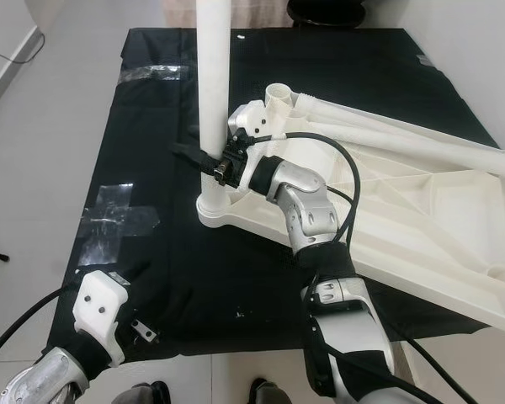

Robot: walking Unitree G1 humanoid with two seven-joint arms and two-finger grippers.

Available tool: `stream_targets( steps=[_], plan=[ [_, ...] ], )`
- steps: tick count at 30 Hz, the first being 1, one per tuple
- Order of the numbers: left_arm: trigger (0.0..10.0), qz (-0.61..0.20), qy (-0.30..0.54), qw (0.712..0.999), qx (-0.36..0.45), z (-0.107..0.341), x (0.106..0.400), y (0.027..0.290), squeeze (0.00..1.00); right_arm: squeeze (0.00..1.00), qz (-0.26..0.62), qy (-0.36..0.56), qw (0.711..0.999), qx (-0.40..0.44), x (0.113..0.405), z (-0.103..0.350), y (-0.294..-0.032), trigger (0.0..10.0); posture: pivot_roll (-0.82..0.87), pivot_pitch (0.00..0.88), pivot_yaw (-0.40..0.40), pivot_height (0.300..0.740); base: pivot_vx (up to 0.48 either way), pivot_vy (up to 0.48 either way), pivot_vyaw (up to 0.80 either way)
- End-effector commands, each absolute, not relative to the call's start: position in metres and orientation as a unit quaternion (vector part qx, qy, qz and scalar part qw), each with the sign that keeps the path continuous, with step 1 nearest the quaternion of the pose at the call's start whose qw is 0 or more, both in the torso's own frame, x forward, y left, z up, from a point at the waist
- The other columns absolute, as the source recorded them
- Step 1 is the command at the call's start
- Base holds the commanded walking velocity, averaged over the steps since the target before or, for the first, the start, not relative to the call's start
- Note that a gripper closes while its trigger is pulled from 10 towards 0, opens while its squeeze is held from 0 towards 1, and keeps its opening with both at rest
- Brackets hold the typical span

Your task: Building children table

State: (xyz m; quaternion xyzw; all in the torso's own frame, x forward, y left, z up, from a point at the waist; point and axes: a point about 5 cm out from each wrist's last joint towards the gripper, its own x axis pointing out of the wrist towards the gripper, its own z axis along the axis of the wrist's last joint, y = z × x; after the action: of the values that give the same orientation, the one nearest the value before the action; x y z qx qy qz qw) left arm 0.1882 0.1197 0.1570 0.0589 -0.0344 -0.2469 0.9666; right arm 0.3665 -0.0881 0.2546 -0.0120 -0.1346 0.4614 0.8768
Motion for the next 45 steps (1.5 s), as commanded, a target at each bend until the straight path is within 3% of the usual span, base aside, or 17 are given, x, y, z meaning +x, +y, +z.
stream_targets(
  steps=[1, 2, 3, 4, 6, 10, 16, 17, 20, 21, 22, 29, 30, 31, 32, 40, 45],
  plan=[
    [10.0, -0.25, -0.021, 0.967, 0.054, 0.151, 0.188, 0.118, 0.0, 0.0, 0.361, -0.156, 0.92, 0.009, 0.363, 0.253, -0.096, 0.0, 0.06, 0.218, -0.054, 0.74, 0.0, 0.0, 0.0],
    [10.0, -0.25, -0.021, 0.967, 0.054, 0.151, 0.188, 0.118, 0.0, 0.0, 0.361, -0.156, 0.92, 0.009, 0.363, 0.253, -0.096, 0.0, 0.06, 0.218, -0.054, 0.74, 0.0, 0.0, 0.0],
    [10.0, -0.249, -0.022, 0.967, 0.054, 0.151, 0.189, 0.119, 0.0, 0.0, 0.208, -0.134, 0.968, -0.043, 0.36, 0.242, -0.101, 0.0, 0.05, 0.208, -0.057, 0.74, 0.0, 0.0, 0.0],
    [10.0, -0.249, -0.022, 0.967, 0.054, 0.151, 0.189, 0.119, 0.0, 0.0, 0.208, -0.134, 0.968, -0.043, 0.36, 0.242, -0.101, 0.0, 0.05, 0.208, -0.057, 0.74, 0.0, 0.0, 0.0],
    [10.0, -0.246, -0.024, 0.967, 0.057, 0.151, 0.193, 0.12, 0.0, 0.0, 0.132, -0.111, 0.983, -0.065, 0.317, 0.217, -0.079, 0.0, 0.05, 0.201, -0.049, 0.74, 0.0, 0.0, 0.0],
    [10.0, -0.243, -0.026, 0.968, 0.06, 0.15, 0.196, 0.122, 0.0, 0.0, 0.145, -0.103, 0.983, -0.051, 0.294, 0.207, -0.062, 0.0, 0.03, 0.175, -0.041, 0.74, 0.0, 0.0, 0.0],
    [10.0, -0.246, -0.024, 0.967, 0.06, 0.148, 0.201, 0.122, 0.0, 0.0, 0.151, -0.105, 0.982, -0.045, 0.301, 0.207, -0.059, 0.0, 0.03, 0.149, -0.043, 0.74, 0.0, 0.0, 0.0],
    [10.0, -0.248, -0.024, 0.967, 0.06, 0.147, 0.202, 0.122, 0.0, 0.0, 0.155, -0.104, 0.981, -0.044, 0.303, 0.208, -0.058, 8.6, 0.03, 0.148, -0.045, 0.74, 0.0, 0.0, 0.0],
    [10.0, -0.247, -0.025, 0.967, 0.06, 0.147, 0.202, 0.122, 0.0, 0.0, 0.167, -0.103, 0.98, -0.041, 0.304, 0.21, -0.056, 10.0, 0.03, 0.148, -0.044, 0.74, 0.0, 0.0, 0.0],
    [10.0, -0.245, -0.026, 0.967, 0.06, 0.147, 0.202, 0.122, 0.0, 0.17, 0.164, -0.105, 0.98, -0.043, 0.302, 0.213, -0.055, 10.0, 0.03, 0.15, -0.044, 0.74, 0.0, 0.0, 0.0],
    [10.0, -0.244, -0.026, 0.968, 0.06, 0.147, 0.202, 0.122, 0.0, 1.0, 0.157, -0.105, 0.981, -0.046, 0.298, 0.216, -0.056, 10.0, 0.03, 0.15, -0.044, 0.74, 0.0, 0.0, 0.0],
    [10.0, -0.244, -0.029, 0.968, 0.058, 0.148, 0.201, 0.12, 0.0, 0.99, 0.118, -0.13, 0.983, -0.05, 0.318, 0.234, -0.079, 10.0, 0.04, 0.168, -0.044, 0.74, 0.0, 0.0, 0.0],
    [10.0, -0.245, -0.029, 0.967, 0.057, 0.148, 0.201, 0.12, 0.0, 0.55, 0.167, -0.135, 0.976, -0.03, 0.324, 0.238, -0.077, 10.0, 0.04, 0.172, -0.046, 0.74, 0.0, 0.0, 0.0],
    [10.0, -0.245, -0.029, 0.967, 0.056, 0.148, 0.201, 0.12, 0.0, 0.35, 0.207, -0.139, 0.968, -0.018, 0.328, 0.242, -0.076, 10.0, 0.04, 0.172, -0.046, 0.74, 0.0, 0.0, 0.0],
    [10.0, -0.245, -0.03, 0.967, 0.055, 0.149, 0.201, 0.119, 0.0, 0.0, 0.214, -0.147, 0.965, -0.024, 0.337, 0.247, -0.082, 10.0, 0.04, 0.176, -0.048, 0.74, 0.0, 0.0, 0.0],
    [10.0, -0.244, -0.031, 0.968, 0.053, 0.149, 0.198, 0.118, 0.0, 0.0, 0.145, -0.159, 0.975, -0.06, 0.362, 0.261, -0.105, 10.0, 0.05, 0.189, -0.062, 0.74, 0.0, 0.0, 0.0],
    [10.0, -0.242, -0.03, 0.968, 0.053, 0.15, 0.196, 0.117, 0.0, 0.0, 0.247, -0.147, 0.958, 0.015, 0.364, 0.259, -0.092, 10.0, 0.06, 0.193, -0.06, 0.74, 0.0, 0.0, 0.0]
  ],
)
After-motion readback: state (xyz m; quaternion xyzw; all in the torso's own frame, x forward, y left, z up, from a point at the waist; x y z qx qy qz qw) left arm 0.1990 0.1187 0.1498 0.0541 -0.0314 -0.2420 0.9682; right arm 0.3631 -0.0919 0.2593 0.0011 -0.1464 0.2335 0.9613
